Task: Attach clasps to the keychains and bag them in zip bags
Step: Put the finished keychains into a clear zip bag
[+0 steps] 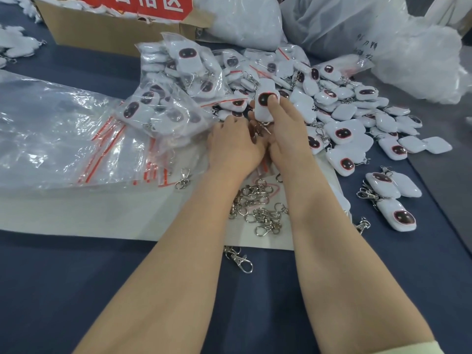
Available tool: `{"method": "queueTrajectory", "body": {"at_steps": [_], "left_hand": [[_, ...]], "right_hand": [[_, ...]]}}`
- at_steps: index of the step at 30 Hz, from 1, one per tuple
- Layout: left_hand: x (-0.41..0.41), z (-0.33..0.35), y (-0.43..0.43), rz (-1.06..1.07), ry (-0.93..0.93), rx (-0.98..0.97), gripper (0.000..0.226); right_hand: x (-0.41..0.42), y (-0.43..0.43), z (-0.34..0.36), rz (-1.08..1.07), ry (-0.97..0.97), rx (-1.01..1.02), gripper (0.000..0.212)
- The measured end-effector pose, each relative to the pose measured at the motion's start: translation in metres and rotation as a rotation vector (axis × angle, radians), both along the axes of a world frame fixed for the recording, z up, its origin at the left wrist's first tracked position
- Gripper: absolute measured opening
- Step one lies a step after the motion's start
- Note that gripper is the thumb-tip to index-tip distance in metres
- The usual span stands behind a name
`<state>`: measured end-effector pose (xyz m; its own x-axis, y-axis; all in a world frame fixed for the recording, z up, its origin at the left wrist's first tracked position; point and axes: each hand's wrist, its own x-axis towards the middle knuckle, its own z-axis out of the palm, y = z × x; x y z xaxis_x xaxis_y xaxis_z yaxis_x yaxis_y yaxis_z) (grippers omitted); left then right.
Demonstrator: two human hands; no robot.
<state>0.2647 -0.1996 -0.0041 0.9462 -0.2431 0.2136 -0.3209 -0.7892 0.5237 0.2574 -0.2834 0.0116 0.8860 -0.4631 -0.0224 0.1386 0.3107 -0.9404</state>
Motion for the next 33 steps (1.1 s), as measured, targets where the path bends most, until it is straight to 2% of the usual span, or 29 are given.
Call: {"method": "queueTrajectory", "body": {"at_steps": [5, 9, 11, 16, 18, 19, 24, 29, 31, 33], "left_hand": [[-0.001, 0.002, 0.000, -0.011, 0.016, -0.005, 0.031], [-0.002, 0.014, 0.004, -0.107, 0.074, -0.019, 0.016], [-0.003, 0.019, 0.006, -0.168, 0.112, -0.005, 0.024], [0.000, 0.023, 0.007, -0.145, 0.112, 0.204, 0.036], [0.000, 0.024, 0.009, -0.097, 0.089, 0.239, 0.032], [0.001, 0.024, 0.009, -0.083, 0.114, 0.204, 0.027], [0.003, 0.022, 0.011, -0.031, 0.212, -0.006, 0.015], [0.004, 0.018, 0.010, -0.003, 0.294, -0.233, 0.005], [0.005, 0.018, 0.011, 0.023, 0.271, -0.264, 0.004], [0.005, 0.019, 0.012, 0.045, 0.268, -0.331, 0.009]], "right_hand": [[0.001, -0.002, -0.003, 0.033, -0.016, 0.003, 0.023], [0.003, -0.003, -0.006, -0.011, 0.007, -0.119, 0.019], [0.004, -0.005, -0.006, -0.062, 0.030, -0.137, 0.016], [0.003, -0.009, 0.006, -0.112, 0.049, -0.154, 0.029], [0.001, -0.010, 0.012, -0.109, 0.072, -0.221, 0.014], [-0.001, -0.009, 0.015, -0.103, 0.087, -0.266, 0.003], [-0.006, -0.008, 0.030, -0.142, 0.136, -0.483, 0.010], [-0.009, -0.004, 0.043, -0.052, 0.110, -0.241, 0.027], [-0.011, -0.004, 0.044, -0.027, 0.179, -0.368, 0.031], [-0.013, -0.004, 0.044, 0.013, 0.269, -0.588, 0.034]]}}
